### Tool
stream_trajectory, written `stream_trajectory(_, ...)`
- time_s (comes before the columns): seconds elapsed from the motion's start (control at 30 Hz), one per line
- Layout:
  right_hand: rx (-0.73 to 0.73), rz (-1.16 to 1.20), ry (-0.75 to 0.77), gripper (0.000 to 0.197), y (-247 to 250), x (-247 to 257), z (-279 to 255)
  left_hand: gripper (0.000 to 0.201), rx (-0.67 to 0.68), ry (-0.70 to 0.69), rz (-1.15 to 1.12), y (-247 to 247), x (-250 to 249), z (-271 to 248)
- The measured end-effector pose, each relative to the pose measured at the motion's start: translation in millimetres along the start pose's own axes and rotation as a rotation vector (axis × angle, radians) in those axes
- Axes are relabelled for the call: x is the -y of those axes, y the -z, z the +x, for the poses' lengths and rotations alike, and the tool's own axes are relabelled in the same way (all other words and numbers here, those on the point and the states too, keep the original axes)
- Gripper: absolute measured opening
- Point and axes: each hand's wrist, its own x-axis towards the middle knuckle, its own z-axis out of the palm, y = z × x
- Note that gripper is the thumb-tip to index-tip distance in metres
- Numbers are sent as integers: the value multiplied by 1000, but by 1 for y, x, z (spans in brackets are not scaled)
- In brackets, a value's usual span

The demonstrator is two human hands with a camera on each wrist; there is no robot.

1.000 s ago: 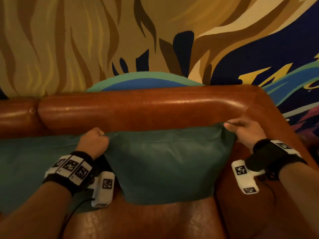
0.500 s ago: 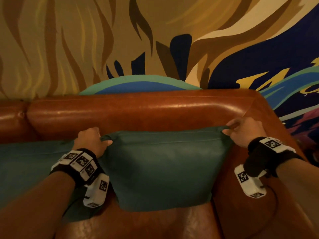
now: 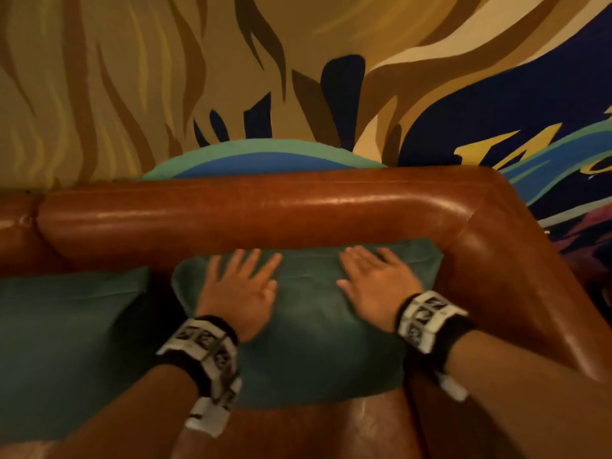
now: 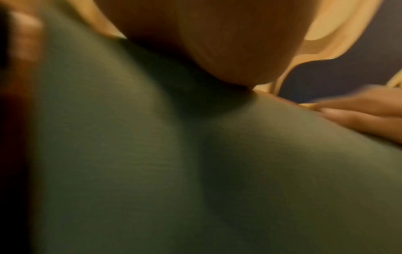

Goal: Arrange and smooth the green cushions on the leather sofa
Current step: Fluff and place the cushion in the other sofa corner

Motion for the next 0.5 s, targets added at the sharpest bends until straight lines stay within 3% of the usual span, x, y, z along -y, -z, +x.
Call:
stream_trajectory(0.1,64,-42,-153,63,-2,-69,-30,57,74,185,29,5,47,-12)
stream_trajectory(0.17,48,2,-230,56,11,-86,-37,56,47,289,-30,20,46,-14)
stream_trajectory(0.23,-71,4,-206,52,22,-58,-24,57,-120,208,-52,36,15,-8)
stream_trajectory(0.3,-268,74,-62,50,24,-4,-3,61,-232,-28,-79,34,-31,0)
stream_trajectory(0.37,-159,135,64,54,18,37,16,67,-129,-136,-78,21,-64,3)
stream_trajectory(0.5,-47,51,-105,65,-9,-4,12,68,-33,39,32,-4,-13,1)
